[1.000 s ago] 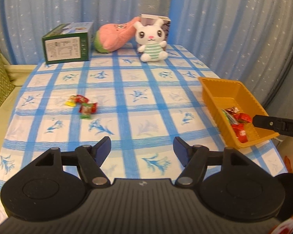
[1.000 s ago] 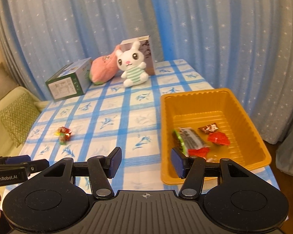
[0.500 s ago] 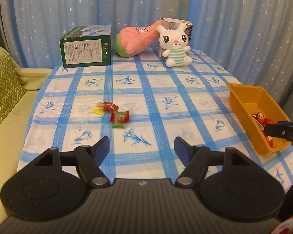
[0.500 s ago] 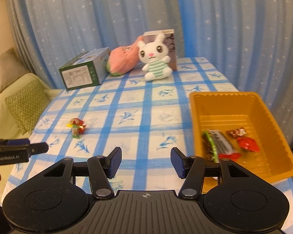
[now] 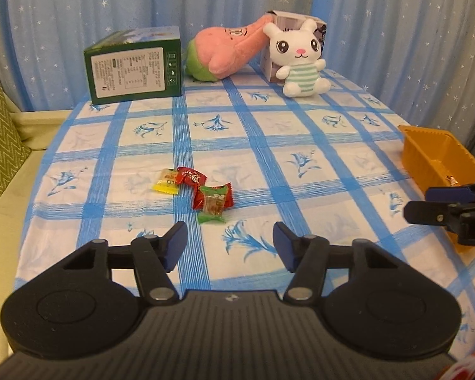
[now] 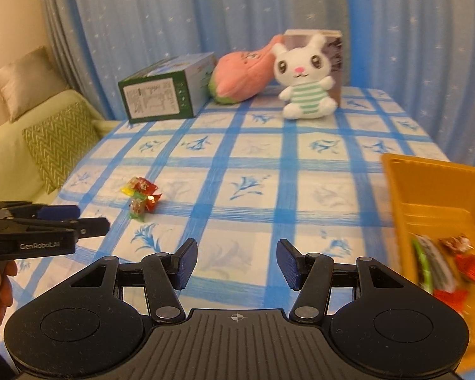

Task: Organize snacks
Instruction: 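Grasp the green-wrapped candy with the left tool while the right grasps a red candy packet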

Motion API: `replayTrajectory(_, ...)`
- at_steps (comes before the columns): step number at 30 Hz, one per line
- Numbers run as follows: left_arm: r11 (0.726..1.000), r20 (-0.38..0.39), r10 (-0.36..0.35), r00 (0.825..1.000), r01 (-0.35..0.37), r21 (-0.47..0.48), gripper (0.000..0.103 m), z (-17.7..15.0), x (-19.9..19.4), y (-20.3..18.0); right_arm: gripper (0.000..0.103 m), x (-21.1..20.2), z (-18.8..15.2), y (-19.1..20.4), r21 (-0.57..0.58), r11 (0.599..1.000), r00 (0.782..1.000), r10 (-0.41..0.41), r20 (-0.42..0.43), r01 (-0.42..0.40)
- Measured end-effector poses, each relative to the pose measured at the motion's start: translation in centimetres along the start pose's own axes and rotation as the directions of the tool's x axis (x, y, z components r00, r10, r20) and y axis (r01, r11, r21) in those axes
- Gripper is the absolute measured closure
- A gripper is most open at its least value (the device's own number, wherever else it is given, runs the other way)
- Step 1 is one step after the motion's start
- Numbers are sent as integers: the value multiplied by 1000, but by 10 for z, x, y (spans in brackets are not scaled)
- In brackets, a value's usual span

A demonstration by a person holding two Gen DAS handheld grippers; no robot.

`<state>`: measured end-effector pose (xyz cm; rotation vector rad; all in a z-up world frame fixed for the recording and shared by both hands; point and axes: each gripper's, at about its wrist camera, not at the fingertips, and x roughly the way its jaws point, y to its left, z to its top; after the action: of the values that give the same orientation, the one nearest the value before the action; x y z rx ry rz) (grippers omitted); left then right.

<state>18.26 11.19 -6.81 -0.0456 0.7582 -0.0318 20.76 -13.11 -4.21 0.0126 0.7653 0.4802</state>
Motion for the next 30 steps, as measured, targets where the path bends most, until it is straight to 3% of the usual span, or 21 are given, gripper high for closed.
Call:
replayTrajectory(2, 1000, 2, 2, 1000, -2, 9, 48, 1, 12, 3, 47, 16, 3, 1, -16, 1000, 1000, 12, -9, -12)
replayTrajectory(9, 1000, 8, 2, 1000, -2, 13, 64, 6, 49, 13, 47, 66, 15, 1, -75, 996, 999, 47, -25, -49)
replayTrajectory(17, 1000, -25, -4, 1000, 4, 8, 75, 10, 80, 18, 47, 108, 21, -4, -65, 995, 995, 75, -71, -80)
replayTrajectory(19, 1000, -27, -6, 1000, 6, -4, 84, 11, 85, 20, 47, 114, 21, -2, -66, 994, 993, 84, -82, -90)
replayTrajectory(25, 1000, -24, -9, 1000, 9, -16, 85, 15, 75, 27, 47, 121, 22, 13, -143, 981, 990, 118, -71, -128)
replayTrajectory(30, 999, -33, 33, 999, -34, -36, 85, 13, 58, 45, 47, 127, 22, 37, -283, 937, 979, 196, -60, -205)
